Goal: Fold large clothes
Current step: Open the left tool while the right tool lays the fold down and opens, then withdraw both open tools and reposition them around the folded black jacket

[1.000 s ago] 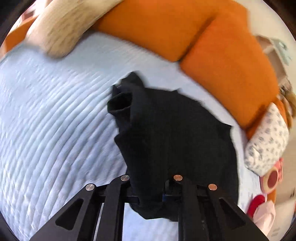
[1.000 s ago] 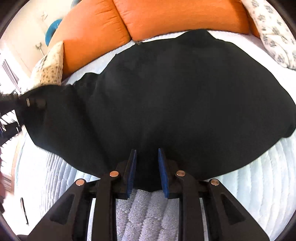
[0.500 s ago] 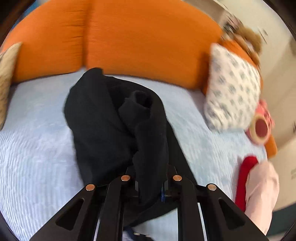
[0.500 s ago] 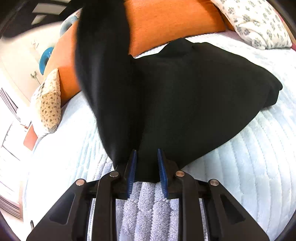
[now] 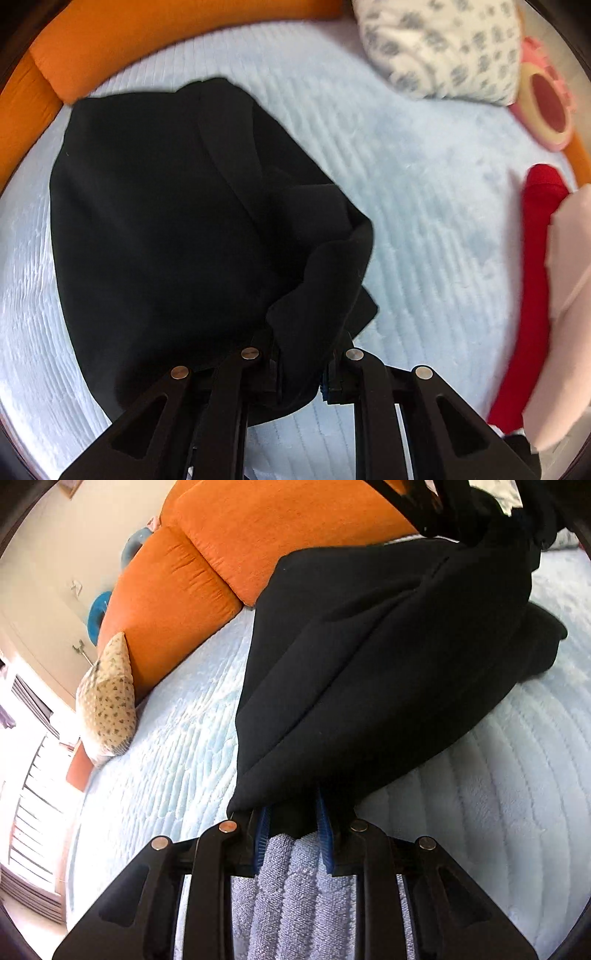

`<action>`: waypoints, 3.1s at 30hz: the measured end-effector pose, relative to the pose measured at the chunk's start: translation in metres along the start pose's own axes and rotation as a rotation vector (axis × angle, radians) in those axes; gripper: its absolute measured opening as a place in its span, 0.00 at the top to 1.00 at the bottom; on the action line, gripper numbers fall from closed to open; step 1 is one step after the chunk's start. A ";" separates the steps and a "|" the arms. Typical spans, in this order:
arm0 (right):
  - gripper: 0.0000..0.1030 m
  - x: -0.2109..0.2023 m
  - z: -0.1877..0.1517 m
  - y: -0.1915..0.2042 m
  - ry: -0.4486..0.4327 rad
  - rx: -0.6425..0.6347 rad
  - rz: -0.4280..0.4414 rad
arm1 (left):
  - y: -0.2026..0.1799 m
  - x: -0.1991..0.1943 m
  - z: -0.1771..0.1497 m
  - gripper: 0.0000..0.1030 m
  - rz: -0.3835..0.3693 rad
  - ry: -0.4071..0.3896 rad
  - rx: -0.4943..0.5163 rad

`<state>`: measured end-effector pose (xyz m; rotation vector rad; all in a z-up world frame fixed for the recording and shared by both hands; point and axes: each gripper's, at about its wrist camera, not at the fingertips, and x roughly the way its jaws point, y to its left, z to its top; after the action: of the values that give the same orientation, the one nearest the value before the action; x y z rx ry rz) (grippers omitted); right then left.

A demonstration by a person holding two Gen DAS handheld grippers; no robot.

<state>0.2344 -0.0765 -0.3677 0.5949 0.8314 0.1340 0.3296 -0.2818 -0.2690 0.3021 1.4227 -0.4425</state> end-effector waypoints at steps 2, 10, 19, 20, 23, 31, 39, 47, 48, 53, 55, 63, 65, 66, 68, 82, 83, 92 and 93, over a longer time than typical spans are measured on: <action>0.78 0.001 0.000 0.001 0.004 -0.015 -0.008 | -0.005 0.010 0.004 0.76 0.020 0.047 -0.024; 0.78 0.004 0.008 0.002 0.013 -0.005 0.014 | -0.067 -0.007 0.002 0.24 0.063 -0.018 0.084; 0.77 0.006 0.011 0.007 0.020 -0.036 -0.001 | 0.001 -0.116 -0.006 0.22 -0.145 -0.274 -0.008; 0.77 0.006 0.011 0.009 0.020 -0.037 -0.003 | 0.013 -0.127 -0.008 0.19 -0.088 -0.322 0.021; 0.77 0.004 0.013 0.012 0.021 -0.051 -0.014 | 0.040 -0.133 -0.009 0.18 0.054 -0.372 0.071; 0.77 -0.004 0.022 0.015 0.076 -0.076 -0.036 | 0.124 -0.069 -0.006 0.21 0.028 -0.276 -0.029; 0.66 -0.067 0.012 -0.003 0.123 -0.050 -0.114 | 0.151 0.010 -0.021 0.29 -0.052 -0.163 -0.121; 0.66 -0.109 0.092 0.024 0.019 -0.301 -0.217 | 0.141 0.003 -0.044 0.26 0.023 -0.329 -0.133; 0.63 -0.108 0.100 0.026 0.019 -0.323 -0.229 | 0.138 0.002 -0.047 0.26 0.030 -0.339 -0.135; 0.50 -0.079 0.133 0.015 0.074 -0.387 -0.283 | 0.136 -0.010 -0.059 0.26 0.029 -0.375 -0.161; 0.50 -0.060 0.138 -0.003 0.136 -0.387 -0.296 | 0.142 -0.013 -0.064 0.26 0.016 -0.382 -0.187; 0.48 -0.003 0.113 -0.082 0.321 -0.301 -0.354 | 0.137 -0.003 -0.071 0.17 -0.004 -0.364 -0.134; 0.48 0.002 0.108 -0.080 0.301 -0.329 -0.378 | 0.129 0.004 -0.070 0.17 0.053 -0.364 -0.089; 0.48 0.002 0.108 -0.077 0.301 -0.342 -0.391 | 0.126 0.002 -0.072 0.17 0.072 -0.374 -0.076; 0.48 -0.007 0.112 -0.077 0.296 -0.337 -0.372 | 0.126 -0.005 -0.076 0.17 0.063 -0.390 -0.085; 0.48 0.033 0.222 0.029 0.278 -0.420 -0.192 | 0.135 0.000 -0.114 0.11 0.043 -0.406 -0.160; 0.48 0.055 0.234 0.037 0.297 -0.421 -0.198 | 0.135 0.002 -0.115 0.11 0.045 -0.407 -0.154; 0.41 0.217 0.255 0.053 0.521 -0.419 -0.391 | 0.133 0.012 -0.107 0.08 0.034 -0.403 -0.129; 0.30 0.228 0.252 0.046 0.542 -0.402 -0.407 | 0.133 0.013 -0.107 0.08 0.038 -0.404 -0.124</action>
<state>0.5775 -0.0729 -0.3603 -0.0080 1.3915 0.0863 0.2990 -0.1172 -0.3040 0.1287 1.0421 -0.3589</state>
